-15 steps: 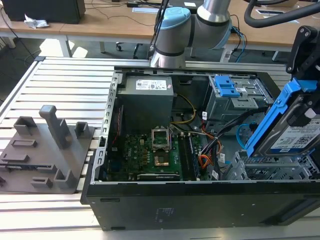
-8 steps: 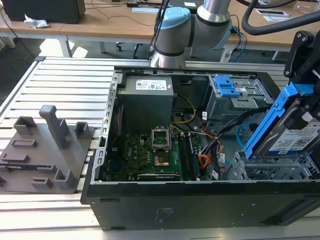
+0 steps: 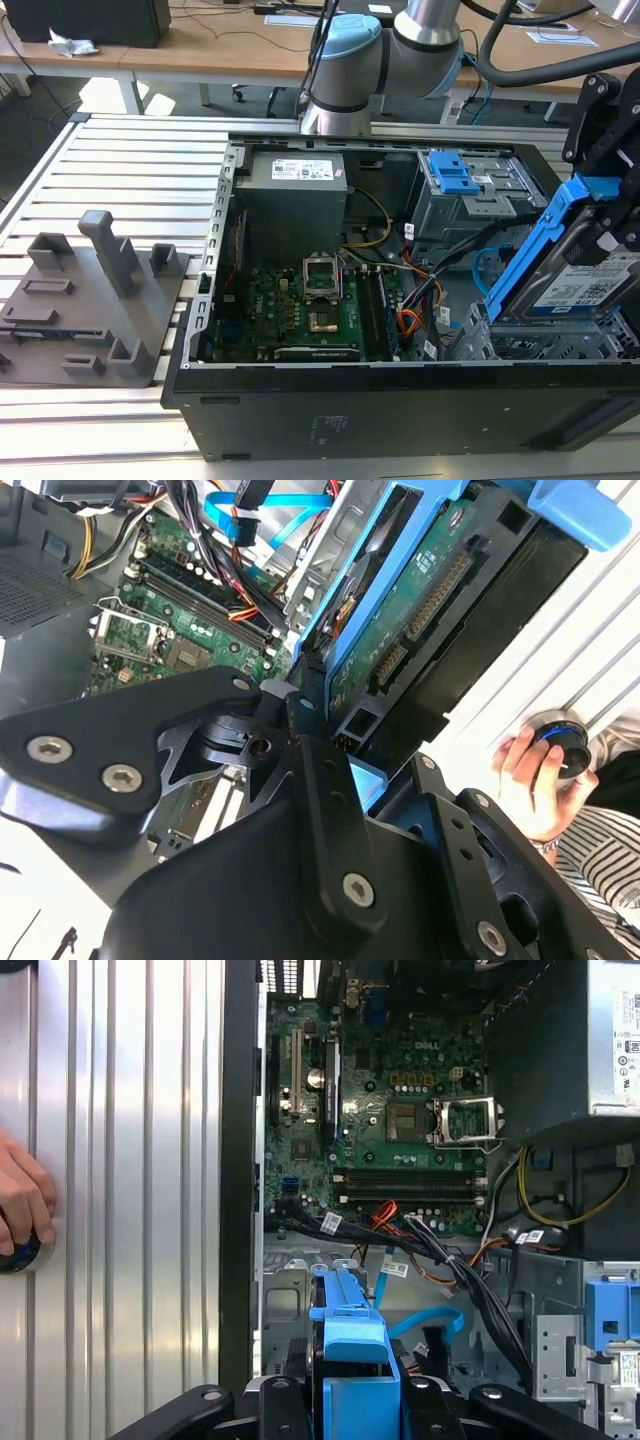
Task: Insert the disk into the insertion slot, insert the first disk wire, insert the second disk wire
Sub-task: 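Insert the disk into the insertion slot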
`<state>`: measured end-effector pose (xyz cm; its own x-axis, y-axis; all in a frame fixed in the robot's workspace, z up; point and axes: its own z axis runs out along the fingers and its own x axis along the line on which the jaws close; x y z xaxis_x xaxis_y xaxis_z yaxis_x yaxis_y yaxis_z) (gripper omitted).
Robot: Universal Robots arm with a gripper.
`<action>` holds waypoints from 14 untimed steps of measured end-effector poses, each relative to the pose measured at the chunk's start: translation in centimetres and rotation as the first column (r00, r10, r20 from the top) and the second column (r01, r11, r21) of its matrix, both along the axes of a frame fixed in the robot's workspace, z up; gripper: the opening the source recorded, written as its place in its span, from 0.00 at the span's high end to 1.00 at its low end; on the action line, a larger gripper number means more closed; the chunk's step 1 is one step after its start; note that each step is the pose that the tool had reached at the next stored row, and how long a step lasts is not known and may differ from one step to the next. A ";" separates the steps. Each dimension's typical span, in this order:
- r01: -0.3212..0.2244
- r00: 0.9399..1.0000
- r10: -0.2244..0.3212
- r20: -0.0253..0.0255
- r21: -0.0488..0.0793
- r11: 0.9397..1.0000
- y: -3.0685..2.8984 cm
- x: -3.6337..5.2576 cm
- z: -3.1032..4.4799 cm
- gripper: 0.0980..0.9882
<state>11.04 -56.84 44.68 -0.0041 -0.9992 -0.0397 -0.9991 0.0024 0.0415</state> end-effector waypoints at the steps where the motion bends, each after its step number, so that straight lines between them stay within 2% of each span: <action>1: 0.000 1.000 0.000 0.000 0.000 1.000 0.03 0.07 -0.16 0.70; 14: 0.000 1.000 0.000 0.000 0.000 1.000 0.73 0.48 -1.46 0.70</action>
